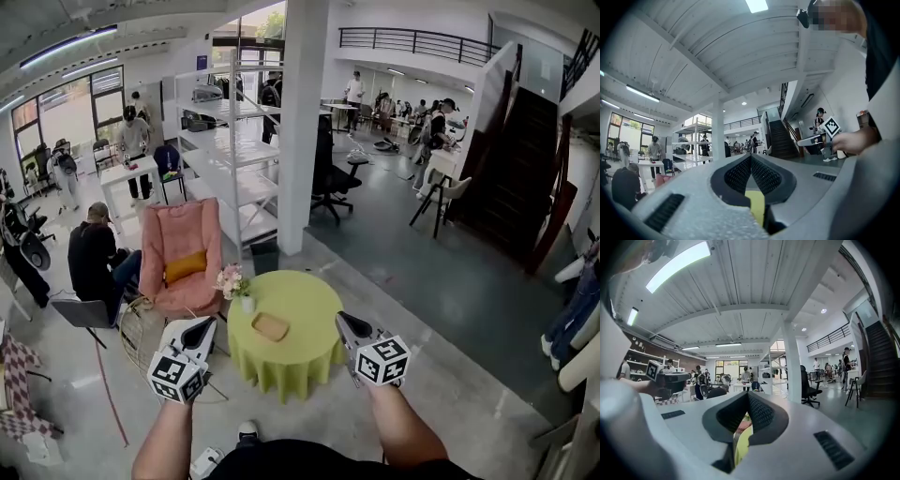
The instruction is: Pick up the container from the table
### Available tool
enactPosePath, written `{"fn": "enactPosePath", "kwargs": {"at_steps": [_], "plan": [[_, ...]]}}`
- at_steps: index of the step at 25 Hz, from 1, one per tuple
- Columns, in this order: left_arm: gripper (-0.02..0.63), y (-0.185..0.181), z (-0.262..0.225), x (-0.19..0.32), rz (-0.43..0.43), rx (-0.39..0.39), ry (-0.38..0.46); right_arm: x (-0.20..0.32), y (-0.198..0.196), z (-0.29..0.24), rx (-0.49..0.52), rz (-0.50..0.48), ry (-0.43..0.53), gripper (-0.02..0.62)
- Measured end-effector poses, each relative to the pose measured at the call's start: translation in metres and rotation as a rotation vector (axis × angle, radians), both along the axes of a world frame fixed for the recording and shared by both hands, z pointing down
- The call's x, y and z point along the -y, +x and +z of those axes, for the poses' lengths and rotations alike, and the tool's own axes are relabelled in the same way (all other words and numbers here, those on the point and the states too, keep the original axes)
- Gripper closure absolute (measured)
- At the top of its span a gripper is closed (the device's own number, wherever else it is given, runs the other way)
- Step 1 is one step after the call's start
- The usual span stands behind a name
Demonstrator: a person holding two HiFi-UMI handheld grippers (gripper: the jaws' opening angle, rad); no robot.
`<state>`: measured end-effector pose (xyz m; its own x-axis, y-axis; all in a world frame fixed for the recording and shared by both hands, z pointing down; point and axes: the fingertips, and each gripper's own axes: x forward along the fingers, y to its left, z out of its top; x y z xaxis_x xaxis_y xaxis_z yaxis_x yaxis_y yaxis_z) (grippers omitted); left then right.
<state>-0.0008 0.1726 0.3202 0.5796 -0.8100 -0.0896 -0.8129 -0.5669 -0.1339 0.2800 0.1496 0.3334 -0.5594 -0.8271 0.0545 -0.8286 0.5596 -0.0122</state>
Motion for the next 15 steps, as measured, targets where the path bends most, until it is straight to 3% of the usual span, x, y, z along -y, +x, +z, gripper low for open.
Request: {"fn": "enactPosePath", "kwargs": {"at_steps": [15], "plan": [[0.591, -0.001, 0.019, 0.069, 0.065, -0.032, -0.050, 0.055, -0.004, 0.017, -0.032, 0.056, -0.053, 0.588]]}}
